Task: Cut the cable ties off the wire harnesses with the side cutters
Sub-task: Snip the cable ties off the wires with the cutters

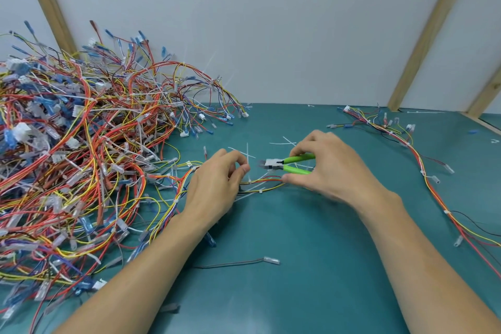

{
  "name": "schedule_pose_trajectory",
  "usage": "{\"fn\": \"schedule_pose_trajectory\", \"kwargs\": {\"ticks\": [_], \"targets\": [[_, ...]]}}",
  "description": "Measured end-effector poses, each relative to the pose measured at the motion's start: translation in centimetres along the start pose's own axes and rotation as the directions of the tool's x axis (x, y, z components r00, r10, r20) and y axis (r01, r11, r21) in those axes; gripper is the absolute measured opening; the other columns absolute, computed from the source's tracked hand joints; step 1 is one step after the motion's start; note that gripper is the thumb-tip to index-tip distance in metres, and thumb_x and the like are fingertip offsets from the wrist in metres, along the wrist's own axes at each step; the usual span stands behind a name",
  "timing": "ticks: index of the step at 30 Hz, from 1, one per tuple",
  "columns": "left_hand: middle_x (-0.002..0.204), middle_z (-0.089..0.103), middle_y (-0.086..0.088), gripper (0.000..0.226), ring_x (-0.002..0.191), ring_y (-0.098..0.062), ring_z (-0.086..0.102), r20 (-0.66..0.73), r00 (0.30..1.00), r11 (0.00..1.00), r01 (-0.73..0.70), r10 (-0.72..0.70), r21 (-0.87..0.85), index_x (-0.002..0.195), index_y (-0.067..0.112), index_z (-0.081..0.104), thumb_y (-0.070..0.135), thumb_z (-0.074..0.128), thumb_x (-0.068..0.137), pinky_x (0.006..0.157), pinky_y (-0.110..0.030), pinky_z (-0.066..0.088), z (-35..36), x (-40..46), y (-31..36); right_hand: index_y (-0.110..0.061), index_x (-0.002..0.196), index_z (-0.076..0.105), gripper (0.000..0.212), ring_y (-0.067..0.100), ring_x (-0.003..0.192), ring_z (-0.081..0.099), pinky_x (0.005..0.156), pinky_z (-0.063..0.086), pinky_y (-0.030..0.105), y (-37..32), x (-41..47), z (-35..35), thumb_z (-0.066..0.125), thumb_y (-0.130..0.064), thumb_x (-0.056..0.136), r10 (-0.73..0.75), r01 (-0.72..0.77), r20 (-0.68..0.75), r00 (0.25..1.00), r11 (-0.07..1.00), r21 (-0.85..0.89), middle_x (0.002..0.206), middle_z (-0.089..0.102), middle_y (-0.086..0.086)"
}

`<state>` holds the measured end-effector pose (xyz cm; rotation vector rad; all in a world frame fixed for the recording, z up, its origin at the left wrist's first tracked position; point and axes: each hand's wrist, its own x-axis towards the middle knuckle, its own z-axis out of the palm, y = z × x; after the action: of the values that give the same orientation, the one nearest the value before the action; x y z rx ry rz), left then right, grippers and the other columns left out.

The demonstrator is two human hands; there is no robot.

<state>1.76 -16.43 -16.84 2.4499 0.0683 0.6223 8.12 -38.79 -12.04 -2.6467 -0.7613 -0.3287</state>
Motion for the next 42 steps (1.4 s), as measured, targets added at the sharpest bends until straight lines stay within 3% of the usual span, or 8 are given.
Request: {"fn": "schedule_pose_trajectory", "kwargs": {"ticks": [5,12,17,28,33,42], "targets": [[0.075,0.05,0.006,0.014,0.072,-0.006,0.05,0.023,1.0,1.0,0.007,-0.008,0.006,0.085,0.037,0.056,0.035,0.06,0.098,0.063,-0.032,0.036,-0.1,0.1,-0.2,-0.034,0.104,0.074,0.036,0.013,0.102,0.05,0.081,0.038,0.03,0.1,0.1,-1.1,0.084,-0.052,0.074,0.014,0.001,-0.183,0.983,0.996,0.085,0.104,0.058,-0.014],[0.071,0.049,0.005,0.011,0.069,-0.008,0.051,0.012,0.999,0.998,0.04,-0.04,-0.04,0.085,0.033,0.059,0.033,0.065,0.094,0.065,-0.033,0.044,-0.2,0.1,0.0,-0.035,0.104,0.072,0.038,0.014,0.101,0.059,0.083,0.046,0.033,-1.1,-0.3,0.2,0.079,-0.059,0.075,-0.009,0.008,0.043,0.999,1.0,0.014,0.101,0.062,-0.013],[0.075,0.051,0.004,0.014,0.079,-0.015,0.066,0.042,0.998,0.998,0.048,-0.047,-0.04,0.085,0.033,0.055,0.029,0.061,0.097,0.073,-0.04,0.051,-0.3,0.0,0.1,-0.037,0.103,0.071,0.039,0.012,0.098,0.057,0.077,0.04,0.031,-0.9,-0.3,0.3,0.077,-0.063,0.074,0.005,-0.005,0.058,0.998,1.0,0.004,0.1,0.062,-0.015],[0.074,0.05,0.005,0.014,0.072,-0.012,0.059,0.021,0.999,0.997,0.036,-0.035,-0.065,0.084,0.035,0.058,0.033,0.064,0.096,0.076,-0.037,0.052,-0.3,0.0,0.2,-0.038,0.106,0.071,0.041,0.01,0.099,0.055,0.076,0.038,0.03,-1.1,-0.3,0.7,0.079,-0.062,0.074,0.002,-0.002,0.117,0.993,1.0,-0.006,0.099,0.059,-0.018],[0.074,0.043,0.007,0.013,0.072,0.003,0.05,0.021,1.0,0.997,0.024,-0.023,-0.07,0.084,0.035,0.059,0.031,0.064,0.096,0.06,-0.029,0.036,-0.3,0.0,0.2,-0.038,0.106,0.07,0.039,0.009,0.096,0.05,0.077,0.037,0.03,-1.3,-0.3,0.7,0.078,-0.061,0.075,0.019,-0.016,0.107,0.994,0.999,-0.03,0.099,0.059,-0.018],[0.076,0.043,0.006,0.011,0.071,0.002,0.05,0.027,0.999,0.998,0.028,-0.026,-0.065,0.086,0.032,0.059,0.03,0.063,0.097,0.06,-0.029,0.036,-0.4,-0.1,0.4,-0.038,0.107,0.07,0.038,0.013,0.101,0.054,0.076,0.034,0.029,-1.4,-0.4,0.4,0.077,-0.061,0.077,0.044,-0.038,0.108,0.993,0.998,-0.055,0.097,0.056,-0.018]]}}
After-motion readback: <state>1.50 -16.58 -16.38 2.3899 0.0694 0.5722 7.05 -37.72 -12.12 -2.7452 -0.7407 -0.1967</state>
